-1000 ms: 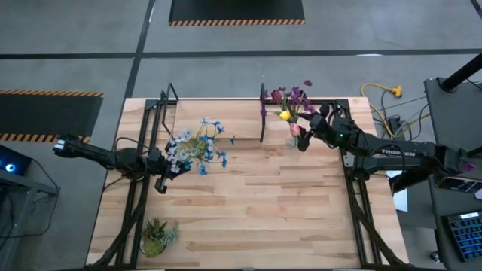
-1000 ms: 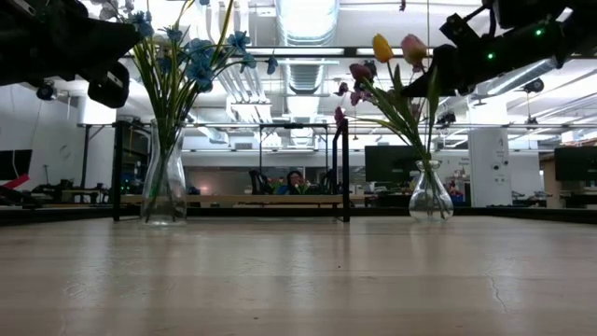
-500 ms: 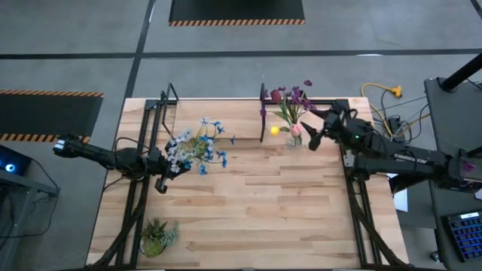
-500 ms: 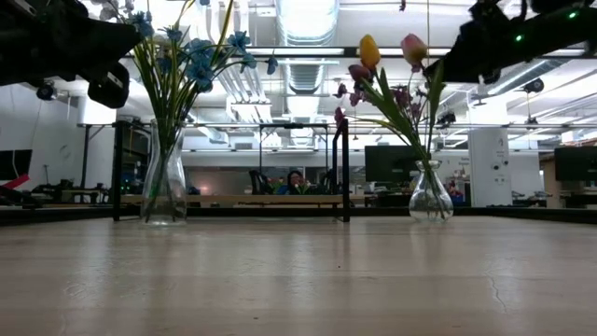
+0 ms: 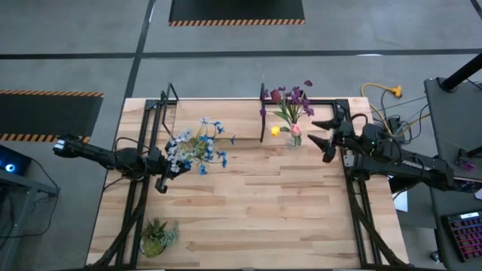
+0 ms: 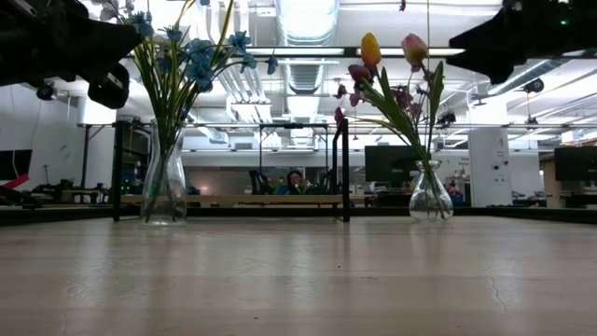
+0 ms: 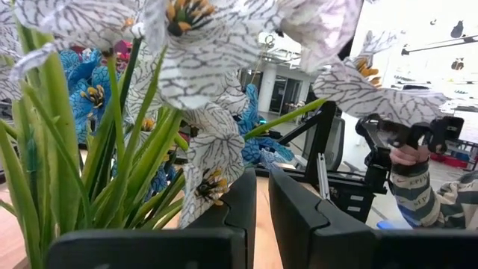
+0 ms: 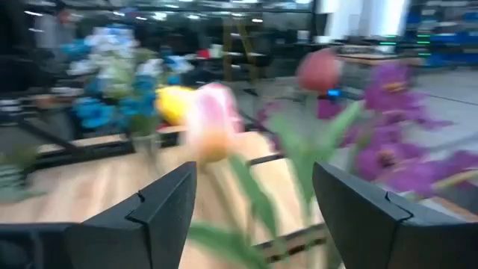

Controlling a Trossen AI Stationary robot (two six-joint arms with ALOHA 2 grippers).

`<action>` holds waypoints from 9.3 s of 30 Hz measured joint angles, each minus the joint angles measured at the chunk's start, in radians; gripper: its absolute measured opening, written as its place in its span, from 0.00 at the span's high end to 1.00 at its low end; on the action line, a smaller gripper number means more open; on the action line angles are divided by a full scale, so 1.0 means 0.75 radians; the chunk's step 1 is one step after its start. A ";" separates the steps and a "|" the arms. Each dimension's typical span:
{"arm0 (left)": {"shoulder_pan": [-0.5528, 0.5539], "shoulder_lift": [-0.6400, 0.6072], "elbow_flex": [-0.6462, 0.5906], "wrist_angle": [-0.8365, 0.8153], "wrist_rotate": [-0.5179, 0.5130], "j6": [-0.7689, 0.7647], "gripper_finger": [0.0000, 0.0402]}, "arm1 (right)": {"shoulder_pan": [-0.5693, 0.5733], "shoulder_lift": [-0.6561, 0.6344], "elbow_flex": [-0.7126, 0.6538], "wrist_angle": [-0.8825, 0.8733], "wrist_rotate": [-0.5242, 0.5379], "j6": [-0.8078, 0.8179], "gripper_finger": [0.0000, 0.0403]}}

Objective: Pick and place flowers into a vace then onto a shelf
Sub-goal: Put the left transparent vase on the shelf

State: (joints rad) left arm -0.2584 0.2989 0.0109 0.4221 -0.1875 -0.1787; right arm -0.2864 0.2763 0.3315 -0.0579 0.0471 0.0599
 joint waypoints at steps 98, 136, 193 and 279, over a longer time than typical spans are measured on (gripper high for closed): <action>-0.007 0.538 0.448 -1.015 -0.534 -0.285 0.54 | 0.297 -0.305 -0.428 0.582 0.220 -0.430 0.42; -0.004 0.538 0.154 -0.271 -0.598 -0.011 0.29 | 0.297 -0.305 -0.428 0.571 0.220 -0.445 0.42; 0.094 0.927 0.075 0.386 -0.614 0.020 0.58 | 0.297 -0.306 -0.428 0.578 0.219 -0.468 0.42; 0.915 1.144 0.439 0.216 -0.946 0.015 0.53 | 0.297 -0.305 -0.429 0.549 0.219 -0.465 0.42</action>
State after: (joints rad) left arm 0.4274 1.1568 0.3405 0.5842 -0.8967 -0.1677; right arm -0.0635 0.0475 0.0097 0.3542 0.2114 -0.2886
